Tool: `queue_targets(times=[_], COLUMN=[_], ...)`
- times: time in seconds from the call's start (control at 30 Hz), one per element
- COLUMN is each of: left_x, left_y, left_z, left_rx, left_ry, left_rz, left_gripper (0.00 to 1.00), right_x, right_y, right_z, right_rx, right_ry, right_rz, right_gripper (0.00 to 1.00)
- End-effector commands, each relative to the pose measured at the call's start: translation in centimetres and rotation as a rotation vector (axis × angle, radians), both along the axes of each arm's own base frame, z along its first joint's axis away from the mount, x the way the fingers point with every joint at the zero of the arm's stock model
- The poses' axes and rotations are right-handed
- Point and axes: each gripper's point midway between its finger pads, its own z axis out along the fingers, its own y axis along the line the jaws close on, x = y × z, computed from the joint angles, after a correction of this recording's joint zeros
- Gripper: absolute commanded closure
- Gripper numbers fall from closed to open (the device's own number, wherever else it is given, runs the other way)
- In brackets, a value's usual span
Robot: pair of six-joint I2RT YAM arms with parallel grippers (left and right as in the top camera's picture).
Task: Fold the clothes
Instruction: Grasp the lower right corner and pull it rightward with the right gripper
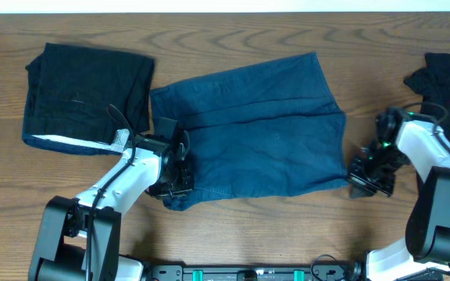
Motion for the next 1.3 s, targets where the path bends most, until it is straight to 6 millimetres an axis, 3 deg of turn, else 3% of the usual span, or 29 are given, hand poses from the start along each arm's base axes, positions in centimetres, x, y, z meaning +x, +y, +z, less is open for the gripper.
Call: queue_targets(times=[0.0, 0.13, 0.3, 0.43, 0.57, 0.9, 1.27], left_x=[-0.1, -0.1, 0.0, 0.0, 0.0, 0.0, 0.0], left_y=[0.5, 0.4, 0.4, 0.4, 0.4, 0.4, 0.4], left_z=[0.0, 0.1, 0.1, 0.1, 0.1, 0.1, 0.1], left_rx=[0.028, 0.027, 0.026, 0.026, 0.026, 0.027, 0.026], left_ry=[-0.003, -0.005, -0.009, -0.008, -0.009, -0.008, -0.008], left_rz=[0.006, 0.007, 0.007, 0.007, 0.006, 0.006, 0.006], left_gripper=[0.91, 0.91, 0.91, 0.91, 0.91, 0.91, 0.91], right_x=[0.6, 0.9, 2.3, 3.3, 3.3, 3.7, 5.9], right_y=[-3.1, -2.7, -0.8, -0.1, 0.1, 1.2, 1.6], right_z=[0.9, 1.8, 2.4, 2.4, 1.5, 0.4, -0.2], right_rx=[-0.106, -0.011, 0.175, 0.26, 0.266, 0.33, 0.368], right_ry=[0.002, -0.043, -0.143, -0.215, -0.236, -0.302, -0.44], right_rz=[-0.088, -0.093, -0.066, -0.072, -0.074, -0.06, -0.036], right_gripper=[0.99, 0.97, 0.81, 0.53, 0.41, 0.37, 0.42])
